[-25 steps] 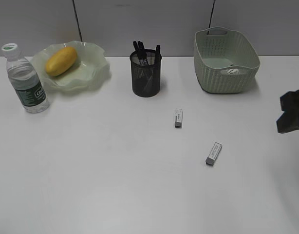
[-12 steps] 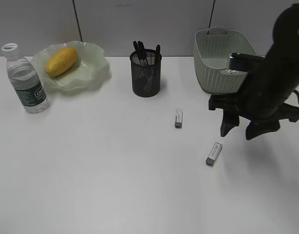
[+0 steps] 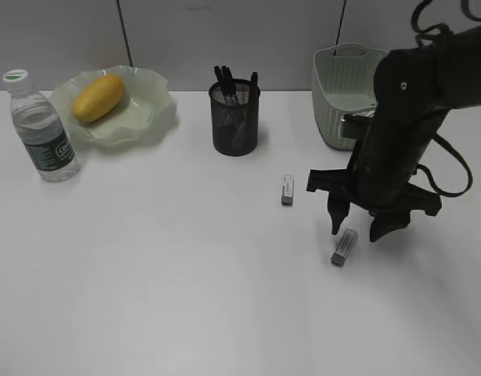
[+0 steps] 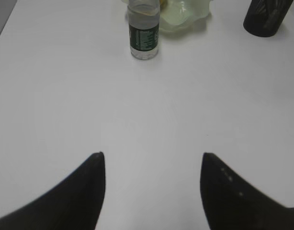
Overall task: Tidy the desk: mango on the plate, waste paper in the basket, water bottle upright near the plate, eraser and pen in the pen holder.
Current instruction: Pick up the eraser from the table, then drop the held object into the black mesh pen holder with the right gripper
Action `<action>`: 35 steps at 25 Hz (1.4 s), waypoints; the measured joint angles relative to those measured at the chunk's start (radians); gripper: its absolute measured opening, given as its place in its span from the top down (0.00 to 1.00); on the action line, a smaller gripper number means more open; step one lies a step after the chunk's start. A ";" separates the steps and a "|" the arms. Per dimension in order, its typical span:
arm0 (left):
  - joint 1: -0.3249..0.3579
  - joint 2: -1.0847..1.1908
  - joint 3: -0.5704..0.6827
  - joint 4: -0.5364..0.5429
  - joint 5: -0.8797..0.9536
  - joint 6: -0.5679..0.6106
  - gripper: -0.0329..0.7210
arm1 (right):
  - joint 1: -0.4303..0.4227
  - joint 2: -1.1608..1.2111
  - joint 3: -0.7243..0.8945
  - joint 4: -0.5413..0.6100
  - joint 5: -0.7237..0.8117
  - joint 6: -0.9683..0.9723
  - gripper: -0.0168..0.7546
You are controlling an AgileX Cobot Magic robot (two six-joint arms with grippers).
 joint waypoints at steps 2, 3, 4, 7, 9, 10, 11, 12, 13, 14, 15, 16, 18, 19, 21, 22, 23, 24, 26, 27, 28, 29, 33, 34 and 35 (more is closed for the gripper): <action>0.000 0.000 0.000 0.001 0.000 0.000 0.33 | 0.002 0.021 0.000 -0.001 -0.003 0.015 0.42; 0.000 0.000 0.000 0.001 0.000 0.000 0.33 | 0.002 0.031 0.000 -0.001 -0.009 0.018 0.42; 0.000 0.000 0.000 0.001 0.000 0.000 0.33 | 0.002 0.039 0.000 -0.002 -0.015 0.022 0.42; 0.000 0.000 0.000 0.000 0.000 0.000 0.34 | 0.002 0.055 0.000 -0.002 -0.040 0.032 0.42; 0.000 0.000 0.000 0.000 0.000 0.000 0.34 | 0.002 0.066 0.000 -0.002 -0.044 0.037 0.43; 0.000 0.000 0.000 0.001 0.000 0.000 0.34 | 0.002 0.074 -0.001 -0.002 -0.045 0.039 0.43; 0.000 0.000 0.000 0.001 0.000 0.000 0.35 | 0.003 0.080 -0.001 -0.002 -0.045 0.039 0.43; 0.000 0.000 0.000 0.001 0.000 0.000 0.35 | 0.003 0.087 -0.001 -0.003 -0.042 0.039 0.43; 0.000 0.000 0.000 0.001 0.000 0.000 0.35 | 0.003 0.088 -0.003 -0.003 -0.043 0.040 0.44; 0.000 0.000 0.000 0.001 0.000 0.000 0.35 | 0.003 0.089 -0.004 -0.003 -0.043 0.040 0.47; 0.000 0.000 0.001 0.001 0.000 0.000 0.35 | 0.003 0.089 -0.005 -0.003 -0.043 0.040 0.51; 0.000 0.000 0.001 0.001 0.000 0.000 0.35 | 0.003 0.089 -0.005 -0.003 -0.043 0.040 0.57; 0.000 0.000 0.001 0.001 0.000 0.000 0.35 | 0.003 0.090 -0.005 -0.004 -0.043 0.040 0.67; 0.000 0.000 0.001 0.001 0.000 0.000 0.35 | 0.003 0.090 -0.005 -0.004 -0.043 0.040 0.72; 0.000 0.000 0.001 0.002 0.000 0.000 0.35 | 0.003 0.090 -0.005 -0.004 -0.043 0.037 0.75; 0.000 0.000 0.001 0.002 0.000 0.000 0.35 | 0.003 0.090 -0.006 -0.004 -0.043 0.030 0.75; 0.000 0.000 0.001 0.001 0.000 0.000 0.35 | 0.003 0.090 -0.007 -0.004 -0.043 0.018 0.75; 0.000 0.000 0.001 0.001 0.000 0.000 0.35 | 0.003 0.089 -0.011 -0.004 -0.043 0.000 0.75; 0.000 0.000 0.001 0.001 0.000 0.000 0.35 | 0.006 0.082 -0.026 -0.004 -0.044 -0.043 0.75; 0.000 0.000 0.001 0.002 0.000 0.000 0.35 | 0.010 0.073 -0.039 -0.004 -0.045 -0.063 0.75; 0.000 0.000 0.001 0.002 0.000 0.000 0.35 | 0.013 0.061 -0.056 -0.004 -0.049 -0.087 0.75; 0.000 0.000 0.001 0.002 0.000 0.000 0.35 | 0.015 0.049 -0.074 -0.004 -0.056 -0.105 0.75; 0.000 0.000 0.001 -0.001 0.000 0.000 0.35 | 0.018 0.005 -0.191 -0.004 -0.106 -0.170 0.75; 0.000 0.000 0.001 -0.001 0.000 0.000 0.35 | 0.018 0.001 -0.227 -0.004 -0.125 -0.182 0.75; 0.000 0.000 0.001 -0.009 0.000 0.000 0.35 | 0.018 -0.001 -0.266 -0.004 -0.141 -0.194 0.75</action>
